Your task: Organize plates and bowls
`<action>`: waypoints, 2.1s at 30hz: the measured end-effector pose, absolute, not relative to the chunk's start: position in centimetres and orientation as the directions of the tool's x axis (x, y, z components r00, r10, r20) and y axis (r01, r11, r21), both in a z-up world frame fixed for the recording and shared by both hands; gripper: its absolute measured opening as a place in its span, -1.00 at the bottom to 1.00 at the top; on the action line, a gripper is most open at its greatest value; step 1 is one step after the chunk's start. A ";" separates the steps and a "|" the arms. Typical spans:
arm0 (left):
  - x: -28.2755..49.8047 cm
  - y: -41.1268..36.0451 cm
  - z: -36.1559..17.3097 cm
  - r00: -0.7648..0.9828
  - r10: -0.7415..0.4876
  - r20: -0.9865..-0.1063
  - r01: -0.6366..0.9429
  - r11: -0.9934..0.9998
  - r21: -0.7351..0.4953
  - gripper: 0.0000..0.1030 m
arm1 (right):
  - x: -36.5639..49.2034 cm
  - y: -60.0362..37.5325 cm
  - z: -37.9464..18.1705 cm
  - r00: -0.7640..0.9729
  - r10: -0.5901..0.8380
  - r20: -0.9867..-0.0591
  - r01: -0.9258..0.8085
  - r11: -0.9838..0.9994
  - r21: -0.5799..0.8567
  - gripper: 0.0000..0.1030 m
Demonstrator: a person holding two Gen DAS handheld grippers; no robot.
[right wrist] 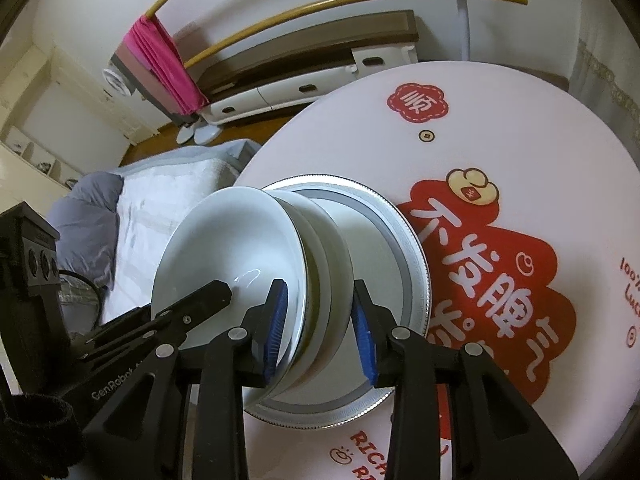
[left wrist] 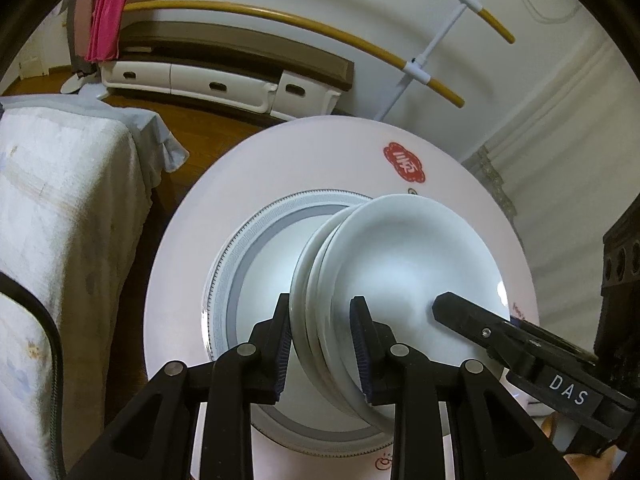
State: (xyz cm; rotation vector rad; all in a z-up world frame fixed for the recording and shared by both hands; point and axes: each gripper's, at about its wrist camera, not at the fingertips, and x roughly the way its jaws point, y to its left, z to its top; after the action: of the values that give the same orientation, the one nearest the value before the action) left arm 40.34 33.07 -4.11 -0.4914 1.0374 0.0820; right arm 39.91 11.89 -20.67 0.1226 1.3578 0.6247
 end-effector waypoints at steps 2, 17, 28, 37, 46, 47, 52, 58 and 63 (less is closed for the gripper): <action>40.0 33.0 -4.0 0.526 -0.148 -0.838 -0.294 0.893 -0.342 -0.40 | 39.9 11.9 -20.7 0.081 0.490 -0.868 -0.347 0.830 0.436 -0.34; 30.2 30.9 1.1 0.722 0.001 -0.692 -0.314 0.891 -0.326 0.45 | 36.0 6.7 -13.5 0.278 0.546 -0.790 -0.427 0.807 0.408 0.36; 18.9 22.2 2.8 0.846 0.066 -0.529 -0.229 0.941 -0.249 0.78 | 27.0 -1.6 -8.3 0.534 0.522 -0.665 -0.458 0.840 0.291 1.00; 10.6 15.1 1.2 0.888 0.069 -0.454 -0.152 0.977 -0.149 0.97 | 20.3 -6.7 -8.5 0.607 0.488 -0.627 -0.388 0.871 0.302 1.00; 3.9 12.7 -0.9 0.918 0.007 -0.396 -0.075 0.985 -0.156 0.99 | 14.3 -9.5 -7.5 0.722 0.378 -0.579 -0.309 0.926 0.219 1.00; 3.2 12.6 -0.9 0.921 0.003 -0.389 -0.070 0.985 -0.157 0.99 | 13.6 -9.8 -7.4 0.730 0.369 -0.574 -0.303 0.929 0.212 1.00; -0.1 11.4 -0.7 0.943 0.011 -0.332 -0.050 0.993 -0.109 0.99 | 10.2 -11.4 -6.9 0.767 0.339 -0.545 -0.273 0.941 0.201 1.00; -3.3 9.9 -1.1 0.961 -0.002 -0.278 -0.021 0.997 -0.079 0.99 | 7.7 -12.9 -5.1 0.817 0.315 -0.483 -0.254 0.948 0.189 1.00; -4.6 9.6 -1.8 0.968 -0.026 -0.251 0.006 0.997 -0.077 0.99 | 6.1 -13.4 -4.3 0.844 0.293 -0.449 -0.239 0.955 0.174 1.00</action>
State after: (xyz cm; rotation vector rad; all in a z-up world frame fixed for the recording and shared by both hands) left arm -4.64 9.58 -1.80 -0.0762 0.2548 -0.0162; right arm 6.06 -13.39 -4.35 0.1127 0.4913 0.2813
